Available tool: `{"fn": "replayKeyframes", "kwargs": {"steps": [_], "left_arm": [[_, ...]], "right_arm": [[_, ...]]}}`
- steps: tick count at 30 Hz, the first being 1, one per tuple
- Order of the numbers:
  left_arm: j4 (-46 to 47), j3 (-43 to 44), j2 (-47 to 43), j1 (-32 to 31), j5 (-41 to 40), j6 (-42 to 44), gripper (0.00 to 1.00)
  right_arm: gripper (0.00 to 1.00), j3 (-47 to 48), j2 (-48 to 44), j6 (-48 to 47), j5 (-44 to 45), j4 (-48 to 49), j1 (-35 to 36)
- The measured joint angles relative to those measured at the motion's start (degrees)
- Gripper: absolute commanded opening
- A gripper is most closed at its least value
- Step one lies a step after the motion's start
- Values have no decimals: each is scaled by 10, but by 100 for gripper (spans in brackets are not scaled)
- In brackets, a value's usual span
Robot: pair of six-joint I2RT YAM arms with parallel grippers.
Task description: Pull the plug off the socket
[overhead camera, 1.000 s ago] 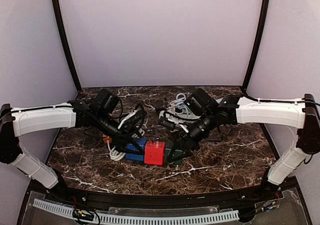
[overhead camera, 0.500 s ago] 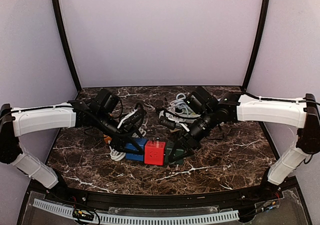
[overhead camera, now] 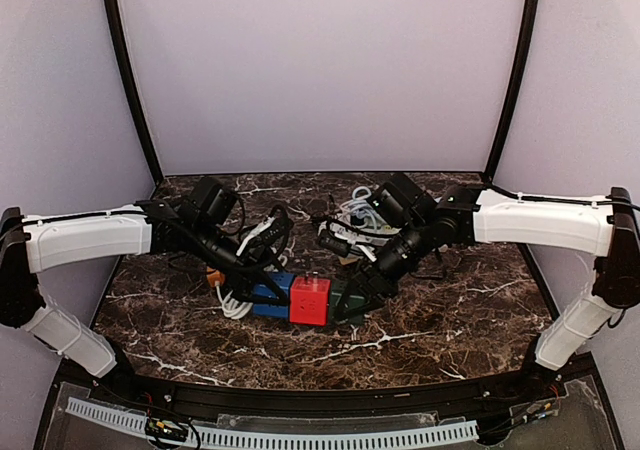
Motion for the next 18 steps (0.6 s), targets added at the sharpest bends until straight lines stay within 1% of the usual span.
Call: {"fn": "replayKeyframes", "kwargs": {"steps": [18], "left_arm": [[2,0,0,5,-16,-4,1]], "right_arm": [[0,-4,10,3,-3,16,-8]]}}
